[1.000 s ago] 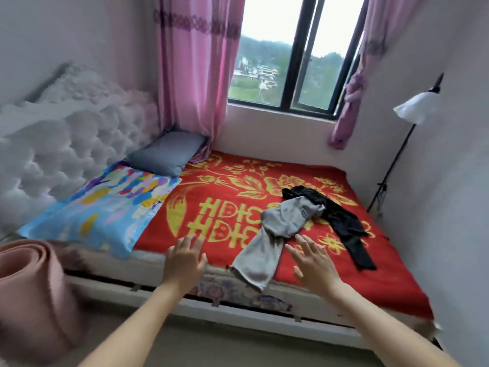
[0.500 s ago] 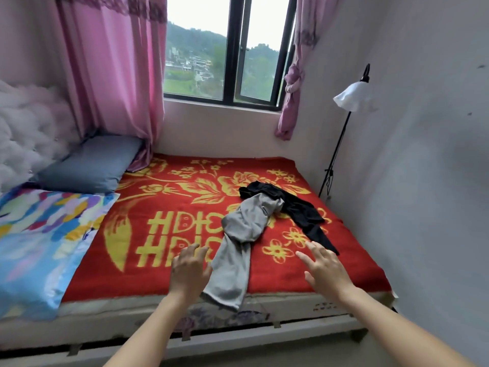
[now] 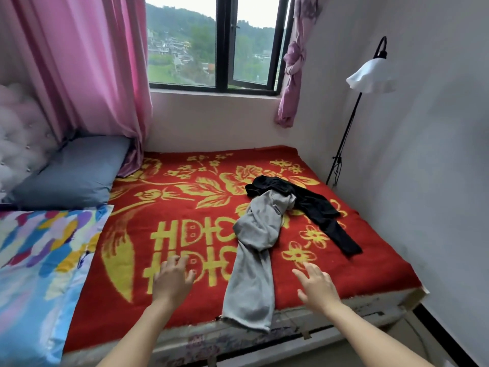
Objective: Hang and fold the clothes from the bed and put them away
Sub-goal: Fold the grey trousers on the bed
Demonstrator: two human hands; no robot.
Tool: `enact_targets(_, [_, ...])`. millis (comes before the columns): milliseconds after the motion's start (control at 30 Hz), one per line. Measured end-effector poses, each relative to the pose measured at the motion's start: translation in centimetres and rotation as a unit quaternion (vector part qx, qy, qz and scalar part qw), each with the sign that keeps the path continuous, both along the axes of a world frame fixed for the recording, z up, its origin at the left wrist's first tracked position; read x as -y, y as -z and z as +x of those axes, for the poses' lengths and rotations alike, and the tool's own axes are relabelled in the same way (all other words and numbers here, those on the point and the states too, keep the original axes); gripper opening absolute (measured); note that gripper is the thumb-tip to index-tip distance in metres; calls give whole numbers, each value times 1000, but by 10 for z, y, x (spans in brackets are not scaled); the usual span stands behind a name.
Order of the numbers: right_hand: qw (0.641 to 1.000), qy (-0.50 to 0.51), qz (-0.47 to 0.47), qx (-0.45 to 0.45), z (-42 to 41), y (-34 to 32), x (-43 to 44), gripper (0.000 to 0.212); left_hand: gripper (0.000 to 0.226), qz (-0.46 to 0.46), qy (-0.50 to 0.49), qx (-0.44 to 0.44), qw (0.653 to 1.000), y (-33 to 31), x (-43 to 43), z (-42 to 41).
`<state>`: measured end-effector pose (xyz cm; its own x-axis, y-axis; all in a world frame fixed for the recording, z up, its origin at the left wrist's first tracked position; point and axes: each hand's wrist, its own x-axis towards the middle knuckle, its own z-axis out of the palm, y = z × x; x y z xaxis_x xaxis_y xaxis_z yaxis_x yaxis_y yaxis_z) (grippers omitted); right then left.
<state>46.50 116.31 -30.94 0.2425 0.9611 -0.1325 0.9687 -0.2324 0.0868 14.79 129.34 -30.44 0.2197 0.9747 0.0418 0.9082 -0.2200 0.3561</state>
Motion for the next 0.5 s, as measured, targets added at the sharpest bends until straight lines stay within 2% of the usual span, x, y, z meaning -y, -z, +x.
enact_targets(233, [997, 53, -36, -33, 30, 31, -32, 56, 46, -82, 37, -17, 996, 40, -25, 49])
enact_targets(500, [992, 59, -46, -102, 79, 69, -159, 58, 45, -100, 0, -69, 993, 56, -120, 80])
